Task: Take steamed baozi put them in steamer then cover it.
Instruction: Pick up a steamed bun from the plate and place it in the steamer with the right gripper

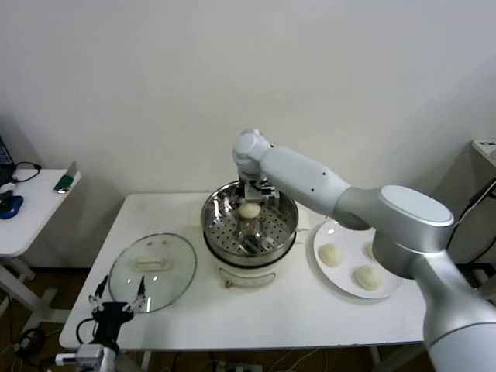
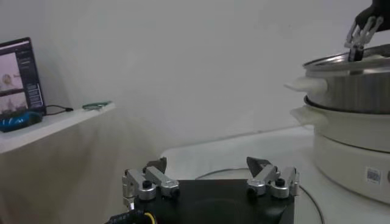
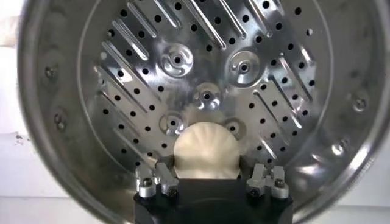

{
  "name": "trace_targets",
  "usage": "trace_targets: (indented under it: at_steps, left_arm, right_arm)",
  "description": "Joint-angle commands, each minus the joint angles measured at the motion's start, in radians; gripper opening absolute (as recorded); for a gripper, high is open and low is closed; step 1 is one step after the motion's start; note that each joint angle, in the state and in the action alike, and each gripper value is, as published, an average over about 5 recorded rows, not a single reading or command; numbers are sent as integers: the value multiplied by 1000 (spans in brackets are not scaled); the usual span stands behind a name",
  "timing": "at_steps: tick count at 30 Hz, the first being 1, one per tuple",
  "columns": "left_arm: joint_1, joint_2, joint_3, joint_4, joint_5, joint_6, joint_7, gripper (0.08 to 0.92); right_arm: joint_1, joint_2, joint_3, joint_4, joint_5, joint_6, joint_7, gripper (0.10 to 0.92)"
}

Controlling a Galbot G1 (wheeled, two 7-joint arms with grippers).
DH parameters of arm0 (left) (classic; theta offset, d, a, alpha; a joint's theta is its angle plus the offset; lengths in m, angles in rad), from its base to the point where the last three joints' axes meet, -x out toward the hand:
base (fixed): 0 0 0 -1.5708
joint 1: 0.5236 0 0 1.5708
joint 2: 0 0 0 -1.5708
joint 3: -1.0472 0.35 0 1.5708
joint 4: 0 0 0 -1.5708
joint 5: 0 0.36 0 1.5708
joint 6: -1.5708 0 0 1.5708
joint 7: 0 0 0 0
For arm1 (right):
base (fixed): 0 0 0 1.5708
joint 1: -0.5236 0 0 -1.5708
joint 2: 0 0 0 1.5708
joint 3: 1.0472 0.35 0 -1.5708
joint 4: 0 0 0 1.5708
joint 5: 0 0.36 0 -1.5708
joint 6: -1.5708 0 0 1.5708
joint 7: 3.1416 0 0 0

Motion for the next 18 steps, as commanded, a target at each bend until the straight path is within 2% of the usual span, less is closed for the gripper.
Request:
trace_targets:
  at_steps: [1, 4, 8, 18]
  left_arm:
    - [1, -2, 2, 1, 3, 0, 0, 823]
    - [2, -2, 2, 2, 4, 0, 0, 823]
    - [2, -3, 3, 1, 6, 0, -1, 823]
    - [3, -3, 9, -5, 17, 2, -1, 823]
  right_arm:
    - [-44, 20, 29, -33, -83, 19, 23, 750]
    - [-44, 18, 42, -34, -92, 23, 26, 803]
    - [-26, 1, 57, -6, -79, 30, 16, 821]
    - [120, -130, 12, 134, 184, -9, -29, 823]
